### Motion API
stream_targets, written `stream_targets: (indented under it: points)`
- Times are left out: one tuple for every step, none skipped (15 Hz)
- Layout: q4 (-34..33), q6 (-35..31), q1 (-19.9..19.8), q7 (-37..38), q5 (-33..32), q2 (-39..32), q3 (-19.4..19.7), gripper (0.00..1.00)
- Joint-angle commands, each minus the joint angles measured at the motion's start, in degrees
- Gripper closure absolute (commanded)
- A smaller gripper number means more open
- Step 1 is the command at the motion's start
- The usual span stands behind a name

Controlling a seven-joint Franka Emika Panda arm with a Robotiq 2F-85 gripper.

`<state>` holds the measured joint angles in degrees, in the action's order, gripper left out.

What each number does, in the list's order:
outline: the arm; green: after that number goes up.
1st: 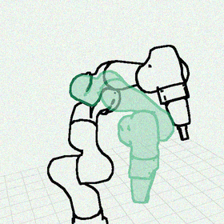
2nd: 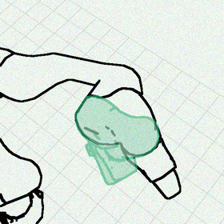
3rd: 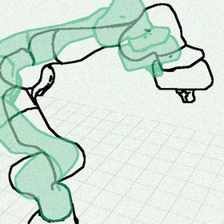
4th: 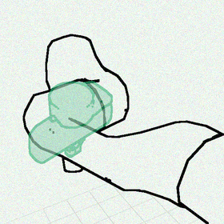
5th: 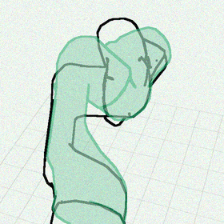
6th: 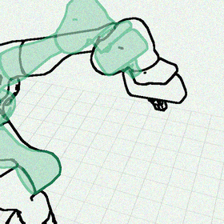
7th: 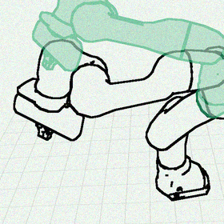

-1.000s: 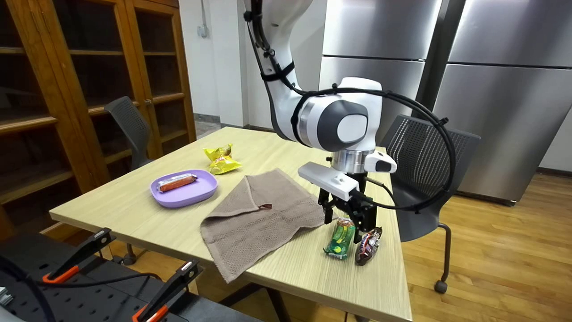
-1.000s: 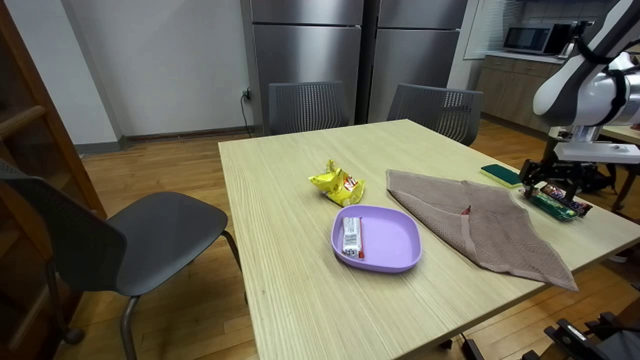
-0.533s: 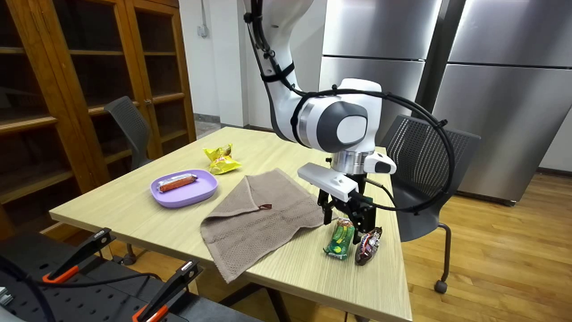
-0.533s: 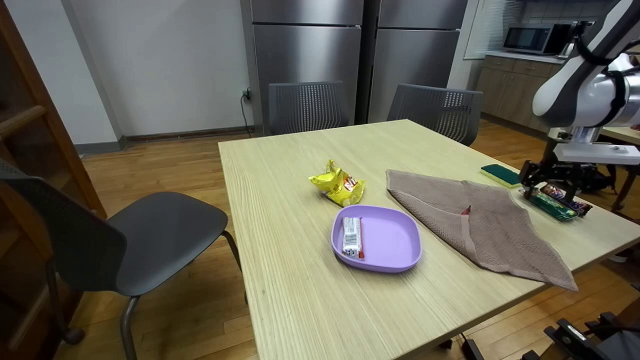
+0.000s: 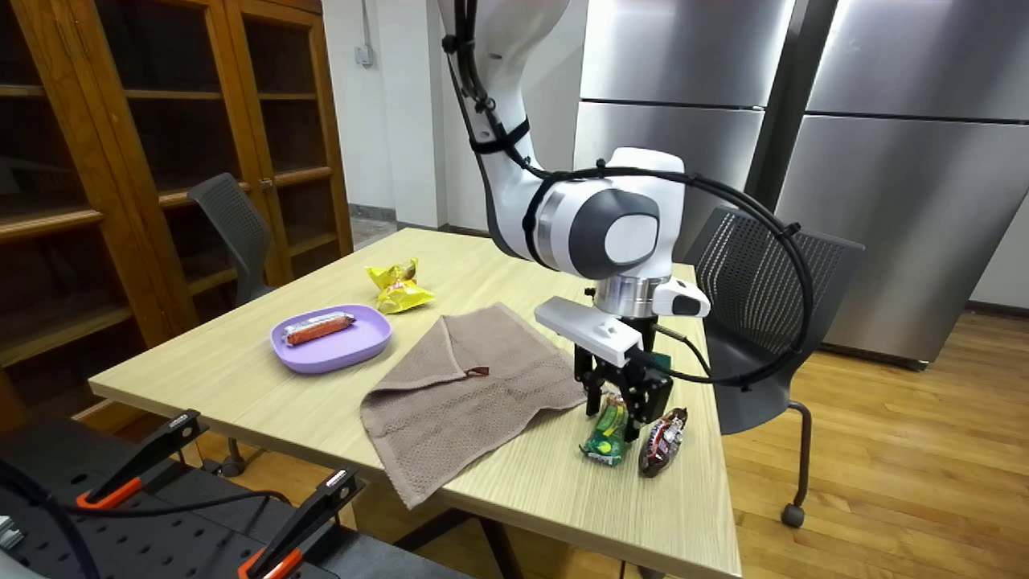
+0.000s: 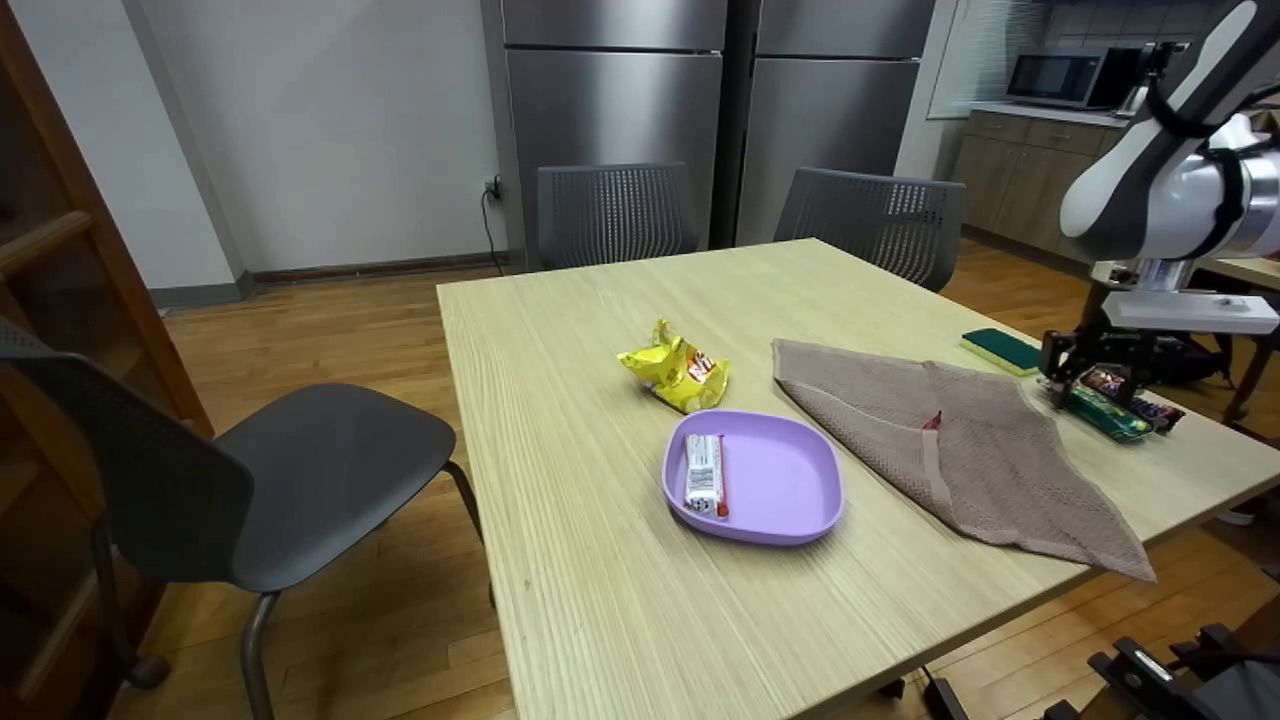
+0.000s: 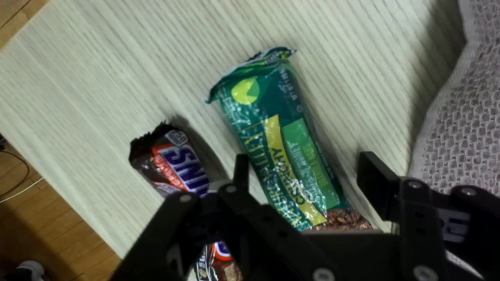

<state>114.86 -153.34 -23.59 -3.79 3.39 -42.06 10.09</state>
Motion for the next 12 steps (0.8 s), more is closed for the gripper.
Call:
stream_targets:
  points:
    - [-1.5, 1.1, -1.4, -2.1, 1.4, -0.2, -1.3, 0.58]
    - [-1.5, 1.0, -1.4, -2.2, 1.4, 0.0, -1.4, 0.65]
    - [-1.5, 1.0, -1.4, -2.2, 1.5, 0.2, -1.5, 0.73]
    - [-1.4, 1.1, -1.5, -2.4, 1.6, 0.7, -1.7, 0.81]
    - [-1.2, 1.0, -1.5, -2.5, 1.6, 1.0, -1.9, 0.86]
    - [-1.0, 0.9, -1.4, -2.6, 1.6, 1.6, -2.1, 0.86]
    - [-1.0, 0.8, -1.2, -2.7, 1.5, 1.9, -2.3, 0.86]
    - [-0.8, 0.6, -0.9, -2.6, 1.4, 2.3, -2.4, 0.86]
    - [-0.6, 0.6, -0.7, -2.7, 1.4, 2.7, -2.6, 0.86]
    - [-0.3, 0.4, -0.5, -2.7, 1.4, 3.3, -2.9, 0.86]
    - [0.0, 0.2, -0.4, -2.8, 1.4, 3.7, -3.2, 0.86]
    - [0.4, 0.0, -0.2, -2.8, 1.5, 4.4, -3.4, 0.86]
